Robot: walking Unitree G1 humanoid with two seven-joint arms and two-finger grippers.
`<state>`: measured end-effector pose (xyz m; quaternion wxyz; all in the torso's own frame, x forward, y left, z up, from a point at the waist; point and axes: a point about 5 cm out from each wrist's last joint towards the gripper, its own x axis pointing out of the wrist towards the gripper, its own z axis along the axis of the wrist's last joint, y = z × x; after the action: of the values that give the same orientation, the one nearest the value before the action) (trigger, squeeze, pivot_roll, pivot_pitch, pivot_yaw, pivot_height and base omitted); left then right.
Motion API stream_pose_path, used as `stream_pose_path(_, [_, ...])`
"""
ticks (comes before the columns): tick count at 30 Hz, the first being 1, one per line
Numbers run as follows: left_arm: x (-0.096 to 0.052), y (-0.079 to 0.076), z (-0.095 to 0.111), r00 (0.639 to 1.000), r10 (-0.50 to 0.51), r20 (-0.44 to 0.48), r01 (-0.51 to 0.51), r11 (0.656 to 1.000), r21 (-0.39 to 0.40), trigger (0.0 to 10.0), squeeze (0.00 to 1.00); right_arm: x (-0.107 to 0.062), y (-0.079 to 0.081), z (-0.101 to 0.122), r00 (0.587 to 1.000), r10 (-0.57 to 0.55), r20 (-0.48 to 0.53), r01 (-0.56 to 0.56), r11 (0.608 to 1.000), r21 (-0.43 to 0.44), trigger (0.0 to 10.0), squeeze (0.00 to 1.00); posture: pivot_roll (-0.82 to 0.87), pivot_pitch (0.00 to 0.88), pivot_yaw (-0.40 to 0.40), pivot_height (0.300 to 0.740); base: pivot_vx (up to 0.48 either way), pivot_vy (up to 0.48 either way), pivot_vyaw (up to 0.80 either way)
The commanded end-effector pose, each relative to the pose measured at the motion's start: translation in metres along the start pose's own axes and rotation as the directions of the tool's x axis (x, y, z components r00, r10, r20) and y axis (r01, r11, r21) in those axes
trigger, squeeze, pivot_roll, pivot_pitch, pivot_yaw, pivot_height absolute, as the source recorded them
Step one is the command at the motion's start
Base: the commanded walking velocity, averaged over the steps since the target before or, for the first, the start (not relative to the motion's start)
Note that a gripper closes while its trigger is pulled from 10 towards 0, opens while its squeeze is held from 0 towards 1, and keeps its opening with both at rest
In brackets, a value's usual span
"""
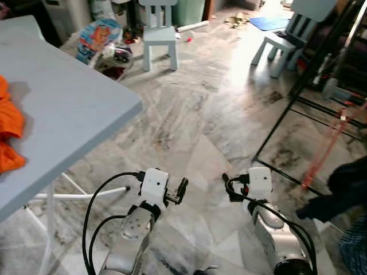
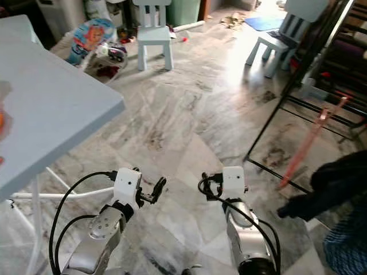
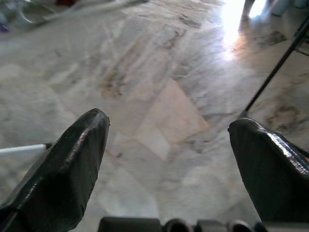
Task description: Hang hanger
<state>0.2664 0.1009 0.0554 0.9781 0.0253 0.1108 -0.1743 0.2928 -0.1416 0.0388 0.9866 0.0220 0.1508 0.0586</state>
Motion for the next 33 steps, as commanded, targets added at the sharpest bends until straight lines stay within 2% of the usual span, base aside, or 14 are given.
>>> stream_pose_path(1, [-0.002, 0.004, -0.002, 1.0, 0.005, -0.014, -0.005, 1.0, -0.007, 10.0, 0.0, 0.0, 0.003, -0.002, 1.0, 0.008, -0.007, -0.008, 1.0, 0.007, 10.0, 0.0, 0.09, 0.159, -0.055, 0.74, 0.0, 0.0, 0.0])
stream_pose_path(7, [0.001, 0.011, 0.001, 1.0, 0.015, -0.016, -0.015, 1.0, -0.001, 10.0, 0.0, 0.0, 0.003, -0.002, 1.0, 0.001, -0.001, -0.001, 1.0, 0.017, 10.0, 0.0, 0.09, 0.164, -0.039, 0.74, 0.0, 0.0, 0.0])
stream_pose_path(14, [0.003, 0.008, 0.005, 1.0, -0.009, -0.012, 0.009, 1.0, 0.003, 10.0, 0.0, -0.004, 0.003, -0.002, 1.0, -0.023, 0.014, 0.022, 0.998, 0.051, 10.0, 0.0, 0.07, 0.177, -0.008, 0.74, 0.0, 0.0, 0.0])
stream_pose_path(25, [0.001, 0.01, 0.009, 1.0, -0.018, 0.011, 0.017, 1.0, 0.016, 10.0, 0.0, -0.005, 0.003, -0.003, 1.0, -0.02, 0.013, 0.019, 0.997, 0.07, 10.0, 0.0, 0.08, 0.187, -0.011, 0.74, 0.0, 0.0, 0.0])
stream_pose_path(27, [0.001, 0.012, 0.009, 1.0, 0.0, 0.017, 0.0, 1.0, -0.019, 10.0, 0.0, -0.004, 0.003, -0.003, 1.0, -0.019, 0.011, 0.018, 0.997, 0.07, 10.0, 0.0, 0.08, 0.187, -0.017, 0.74, 0.337, 0.308, 0.0])
stream_pose_path(33, [0.002, 0.012, 0.009, 1.0, -0.003, 0.013, 0.003, 1.0, -0.015, 10.0, 0.0, -0.002, 0.003, -0.002, 1.0, -0.014, 0.007, 0.014, 0.998, 0.068, 10.0, 0.0, 0.07, 0.18, -0.022, 0.74, 0.158, 0.101, 0.0])
